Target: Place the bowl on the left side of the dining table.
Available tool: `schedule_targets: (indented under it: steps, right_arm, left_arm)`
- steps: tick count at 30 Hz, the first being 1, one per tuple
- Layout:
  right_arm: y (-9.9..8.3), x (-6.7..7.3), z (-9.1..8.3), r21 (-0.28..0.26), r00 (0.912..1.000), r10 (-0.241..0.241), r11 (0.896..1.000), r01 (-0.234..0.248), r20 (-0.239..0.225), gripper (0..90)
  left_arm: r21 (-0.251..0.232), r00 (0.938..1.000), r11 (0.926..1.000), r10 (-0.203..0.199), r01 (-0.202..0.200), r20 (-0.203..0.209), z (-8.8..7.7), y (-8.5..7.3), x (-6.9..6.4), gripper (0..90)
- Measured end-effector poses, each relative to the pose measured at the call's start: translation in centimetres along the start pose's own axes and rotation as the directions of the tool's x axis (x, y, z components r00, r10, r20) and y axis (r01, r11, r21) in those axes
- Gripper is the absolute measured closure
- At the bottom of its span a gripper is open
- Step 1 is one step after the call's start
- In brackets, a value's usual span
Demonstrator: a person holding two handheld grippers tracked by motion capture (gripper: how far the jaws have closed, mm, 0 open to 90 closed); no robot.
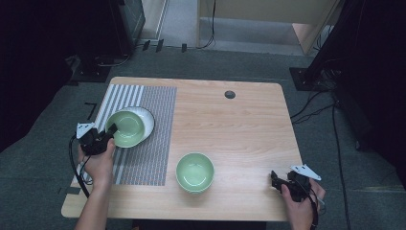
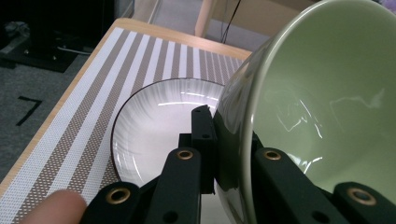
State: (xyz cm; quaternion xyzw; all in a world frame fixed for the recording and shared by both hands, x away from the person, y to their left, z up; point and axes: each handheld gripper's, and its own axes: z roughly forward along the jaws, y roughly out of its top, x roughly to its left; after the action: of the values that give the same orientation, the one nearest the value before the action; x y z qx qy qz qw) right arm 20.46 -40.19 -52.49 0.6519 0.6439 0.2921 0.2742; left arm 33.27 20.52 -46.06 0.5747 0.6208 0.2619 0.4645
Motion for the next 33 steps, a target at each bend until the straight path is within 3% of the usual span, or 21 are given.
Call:
schedule_targets:
  steps: [14,25,33]
  right_arm:
    - [0.0,0.0,0.0,-0.001,1.0,0.001,1.0,-0.001,0.0,15.3]
    - [0.0,0.0,0.0,-0.002,1.0,0.001,1.0,-0.001,0.0,15.3]
    - [0.0,0.0,0.0,-0.001,1.0,0.0,1.0,0.0,0.0,15.3]
  left_arm:
    - [0.069,0.9983,0.9967,-0.04,0.043,-0.042,1.8,0.3,1.3,84.2]
    - [0.16,0.9958,0.984,-0.068,0.077,-0.062,3.6,0.6,1.8,84.1]
    - [0.219,0.9904,0.9685,-0.099,0.118,-0.096,4.6,0.7,2.0,83.5]
